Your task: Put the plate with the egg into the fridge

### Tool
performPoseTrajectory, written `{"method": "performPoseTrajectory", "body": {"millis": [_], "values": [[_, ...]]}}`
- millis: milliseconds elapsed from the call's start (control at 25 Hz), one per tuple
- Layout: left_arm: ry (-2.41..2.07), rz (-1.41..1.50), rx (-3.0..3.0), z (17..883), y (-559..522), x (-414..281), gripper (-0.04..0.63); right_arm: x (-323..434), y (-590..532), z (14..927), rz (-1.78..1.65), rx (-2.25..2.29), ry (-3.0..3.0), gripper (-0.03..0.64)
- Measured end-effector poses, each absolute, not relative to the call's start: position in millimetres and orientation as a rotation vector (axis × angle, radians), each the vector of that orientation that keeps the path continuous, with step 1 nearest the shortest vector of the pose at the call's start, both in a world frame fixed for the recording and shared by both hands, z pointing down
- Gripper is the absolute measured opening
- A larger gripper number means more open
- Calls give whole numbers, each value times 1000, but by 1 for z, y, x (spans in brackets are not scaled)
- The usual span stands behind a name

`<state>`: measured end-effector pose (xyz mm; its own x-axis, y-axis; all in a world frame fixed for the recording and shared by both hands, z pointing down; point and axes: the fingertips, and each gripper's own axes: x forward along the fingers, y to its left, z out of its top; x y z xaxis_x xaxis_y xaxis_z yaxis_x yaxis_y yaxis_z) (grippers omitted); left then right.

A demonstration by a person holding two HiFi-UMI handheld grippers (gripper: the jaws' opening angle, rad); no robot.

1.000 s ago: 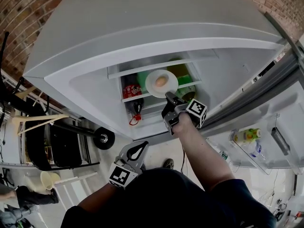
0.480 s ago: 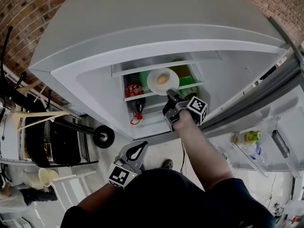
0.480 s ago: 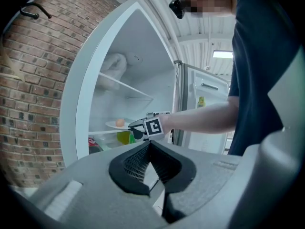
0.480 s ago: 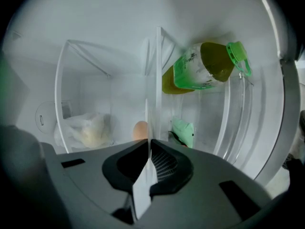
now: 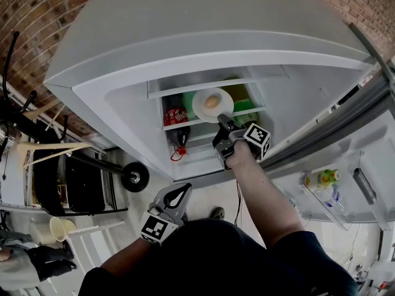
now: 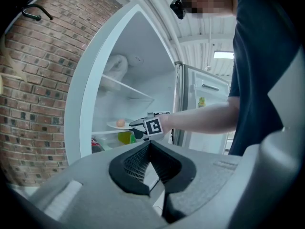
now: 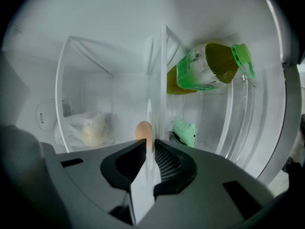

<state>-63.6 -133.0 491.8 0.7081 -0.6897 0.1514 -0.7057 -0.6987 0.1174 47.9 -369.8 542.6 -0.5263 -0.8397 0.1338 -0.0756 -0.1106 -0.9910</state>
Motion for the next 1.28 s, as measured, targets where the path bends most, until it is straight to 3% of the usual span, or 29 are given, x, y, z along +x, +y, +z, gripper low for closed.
{"method": "performPoseTrajectory", "body": {"millis": [120,360,1080,1280], "values": [[-1130,152,2754,494,-132,-66,5,51,-370,536,-1670,-1003,1586,128],[-1123,144,2765,491,-130,-66,5,52,-364,533,-1651,-994,1594,167],[-1025,134,2832,475,-120,-48,5,48,-270,506,-1579,-955,1805,169],[-1001,136,2869,471,-120,-44,5,48,-233,494,-1536,-925,1904,119]]}}
